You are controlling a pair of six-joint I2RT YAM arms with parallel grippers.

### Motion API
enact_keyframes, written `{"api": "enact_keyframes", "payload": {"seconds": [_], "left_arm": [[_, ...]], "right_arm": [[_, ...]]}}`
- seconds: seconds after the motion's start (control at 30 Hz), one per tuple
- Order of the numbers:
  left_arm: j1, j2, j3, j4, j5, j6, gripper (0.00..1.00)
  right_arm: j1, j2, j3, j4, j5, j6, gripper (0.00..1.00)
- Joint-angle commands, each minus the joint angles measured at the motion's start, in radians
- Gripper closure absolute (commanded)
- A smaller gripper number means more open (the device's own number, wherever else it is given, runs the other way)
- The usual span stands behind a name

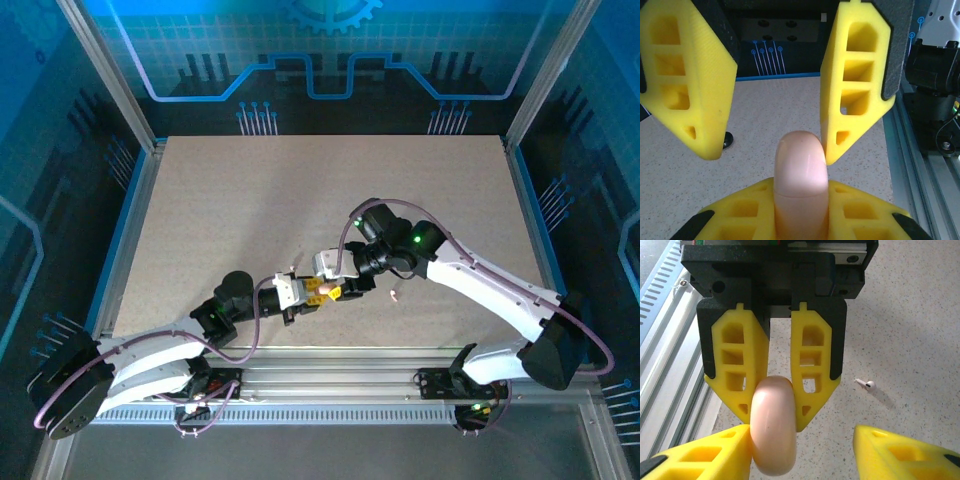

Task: Insert the wireless bluetooth earbuds into the charging case

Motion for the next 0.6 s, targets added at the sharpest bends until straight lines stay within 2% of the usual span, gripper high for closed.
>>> {"api": "enact_keyframes", "payload": {"seconds": [0.0, 0.3, 0.57], "left_arm": [[0.000, -0.026, 0.034, 0.026, 0.042, -0.008, 0.86], [0.001, -0.026, 0.025, 0.029, 0.040, -0.015, 0.86], [0.001, -0.033, 0.014, 0.050, 0.033, -0.025, 0.86]], "right_arm": [[0.000, -0.025, -0.018, 0.054, 0.045, 0.029, 0.46], [-0.055, -0.087, -0.044, 0.134, 0.012, 0.090, 0.46], [-0.087, -0.105, -0.060, 0.157, 0.042, 0.131, 0.47]]}}
